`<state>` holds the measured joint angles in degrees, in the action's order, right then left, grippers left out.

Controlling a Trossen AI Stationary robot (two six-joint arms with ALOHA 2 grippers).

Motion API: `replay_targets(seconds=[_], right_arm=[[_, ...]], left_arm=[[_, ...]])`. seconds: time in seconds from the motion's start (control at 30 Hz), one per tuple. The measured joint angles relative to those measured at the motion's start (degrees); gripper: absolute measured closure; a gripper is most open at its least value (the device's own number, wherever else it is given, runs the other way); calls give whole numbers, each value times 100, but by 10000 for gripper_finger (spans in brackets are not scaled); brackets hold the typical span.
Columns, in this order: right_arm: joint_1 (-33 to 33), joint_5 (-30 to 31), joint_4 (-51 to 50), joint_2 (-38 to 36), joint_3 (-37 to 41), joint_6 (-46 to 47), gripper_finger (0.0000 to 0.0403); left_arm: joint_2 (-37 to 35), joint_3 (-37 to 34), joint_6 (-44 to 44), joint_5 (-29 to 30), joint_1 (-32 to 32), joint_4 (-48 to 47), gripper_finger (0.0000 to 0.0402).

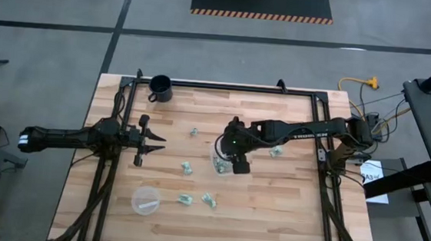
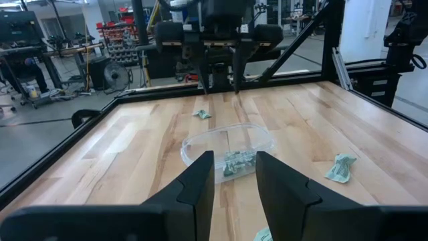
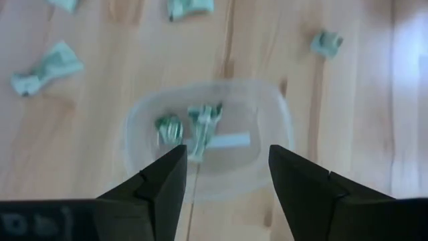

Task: Pick and place items into bin
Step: Put the stevia packet into the transparent bin

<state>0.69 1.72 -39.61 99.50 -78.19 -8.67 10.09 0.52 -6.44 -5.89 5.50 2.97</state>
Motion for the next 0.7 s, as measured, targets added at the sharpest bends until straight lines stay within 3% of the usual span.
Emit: replay_targets(seconds=[0.17,0.53,0.7], right_arm=[[0,110,-355,0,0,313,199],[0,1067,-991,0,225,1056,199],[0,1138,-1081,9,526,1432,200]], left_arm=[[0,1,0,0,0,0,308],[0,-1,0,0,0,0,308],[0,-1,2,0,0,-1,308]])
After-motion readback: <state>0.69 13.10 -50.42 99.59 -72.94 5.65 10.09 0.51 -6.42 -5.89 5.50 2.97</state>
